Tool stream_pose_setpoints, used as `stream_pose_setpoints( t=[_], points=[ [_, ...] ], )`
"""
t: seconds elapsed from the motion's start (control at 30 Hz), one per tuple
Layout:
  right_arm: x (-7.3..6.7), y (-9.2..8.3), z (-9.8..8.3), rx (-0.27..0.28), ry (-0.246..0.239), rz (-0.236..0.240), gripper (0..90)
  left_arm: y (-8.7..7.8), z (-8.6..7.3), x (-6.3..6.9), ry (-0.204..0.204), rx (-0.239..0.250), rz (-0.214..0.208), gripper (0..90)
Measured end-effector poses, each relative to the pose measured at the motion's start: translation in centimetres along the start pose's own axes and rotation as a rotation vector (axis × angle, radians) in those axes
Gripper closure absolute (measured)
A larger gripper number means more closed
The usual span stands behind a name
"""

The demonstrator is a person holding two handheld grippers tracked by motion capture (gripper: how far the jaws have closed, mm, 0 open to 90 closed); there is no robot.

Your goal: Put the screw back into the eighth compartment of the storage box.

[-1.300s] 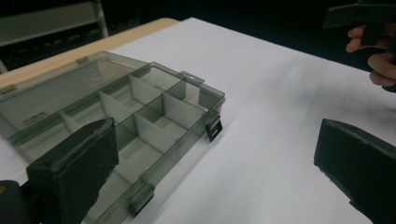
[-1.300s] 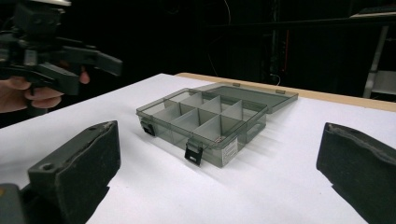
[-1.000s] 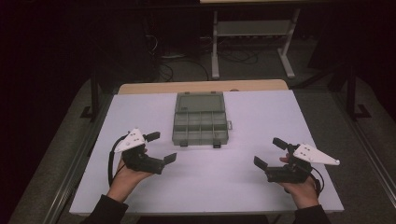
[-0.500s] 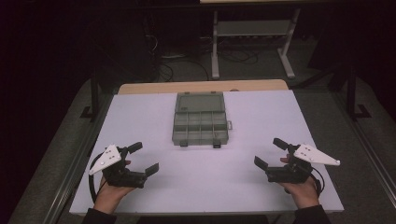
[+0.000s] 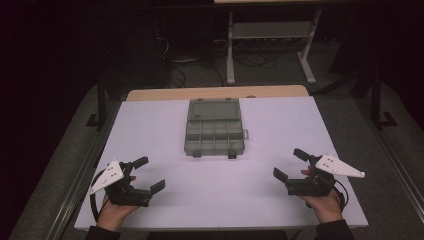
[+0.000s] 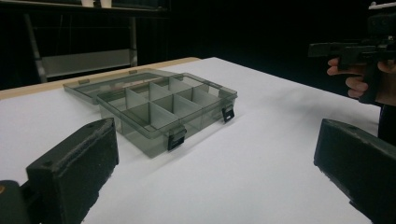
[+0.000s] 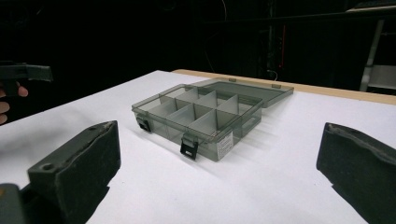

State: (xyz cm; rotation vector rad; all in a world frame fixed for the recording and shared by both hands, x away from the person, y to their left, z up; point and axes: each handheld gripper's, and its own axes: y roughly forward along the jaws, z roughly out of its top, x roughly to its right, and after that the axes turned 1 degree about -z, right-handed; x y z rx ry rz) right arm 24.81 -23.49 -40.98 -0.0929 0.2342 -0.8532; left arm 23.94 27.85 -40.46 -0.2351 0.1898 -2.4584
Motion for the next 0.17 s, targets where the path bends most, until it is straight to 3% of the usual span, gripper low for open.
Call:
stream_pose_setpoints(
  t=[0.17],
  points=[
    [-0.03, -0.01, -0.01, 0.001, 0.0, 0.002, 0.0, -0.05, 0.02, -0.11, 0.0, 0.009, -0.001, 0.0]
  ],
)
